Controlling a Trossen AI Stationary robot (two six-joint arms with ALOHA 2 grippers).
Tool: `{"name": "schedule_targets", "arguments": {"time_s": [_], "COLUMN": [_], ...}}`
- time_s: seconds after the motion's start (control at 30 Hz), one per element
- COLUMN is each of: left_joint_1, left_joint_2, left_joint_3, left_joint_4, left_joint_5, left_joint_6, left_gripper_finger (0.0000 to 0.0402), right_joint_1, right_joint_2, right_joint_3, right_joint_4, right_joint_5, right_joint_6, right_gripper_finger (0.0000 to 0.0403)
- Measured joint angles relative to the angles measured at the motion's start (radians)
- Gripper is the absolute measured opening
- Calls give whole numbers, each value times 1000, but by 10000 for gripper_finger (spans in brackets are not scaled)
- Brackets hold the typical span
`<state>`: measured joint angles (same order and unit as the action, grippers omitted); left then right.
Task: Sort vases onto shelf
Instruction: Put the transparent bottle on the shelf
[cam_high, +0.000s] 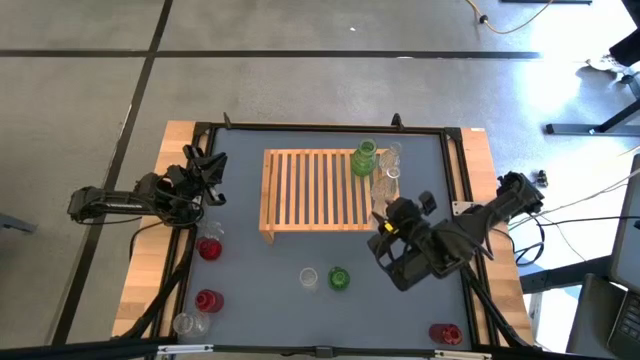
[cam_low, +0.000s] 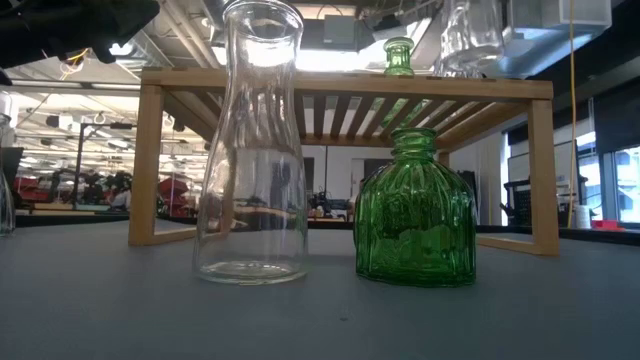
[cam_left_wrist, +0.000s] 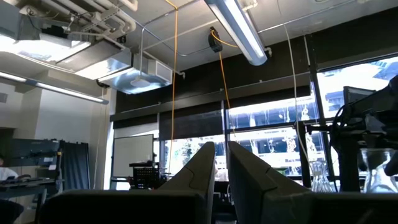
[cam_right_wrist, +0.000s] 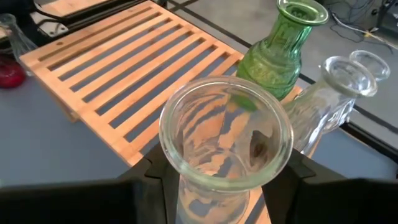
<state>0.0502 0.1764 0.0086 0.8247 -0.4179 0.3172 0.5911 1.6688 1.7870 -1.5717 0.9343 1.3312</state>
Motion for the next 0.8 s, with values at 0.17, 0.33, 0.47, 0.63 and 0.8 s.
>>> {"name": "schedule_targets", "arguments": {"time_s": [0.17, 0.33, 0.47, 0.63, 0.8], "left_joint_1": [0, 0, 0, 0, 0], "left_joint_2": [0, 0, 0, 0, 0], "left_joint_3": [0, 0, 0, 0, 0], "left_joint_4": [0, -1, -1, -1, -1], "left_joint_5": [0, 0, 0, 0, 0], "left_joint_6": [0, 0, 0, 0, 0], "left_gripper_finger": [37, 37, 37, 37, 37], "right_joint_1": [-2, -2, 1, 27, 37], "right_joint_2": [0, -17, -54, -84, -84], "right_joint_3": [0, -1, -1, -1, -73], "right_joint_4": [1, 1, 1, 0, 0], "right_joint_5": [7, 1, 4, 26, 11], "right_joint_6": [-5, -9, -23, -23, 16], "right_gripper_finger": [149, 149, 149, 150, 150]}}
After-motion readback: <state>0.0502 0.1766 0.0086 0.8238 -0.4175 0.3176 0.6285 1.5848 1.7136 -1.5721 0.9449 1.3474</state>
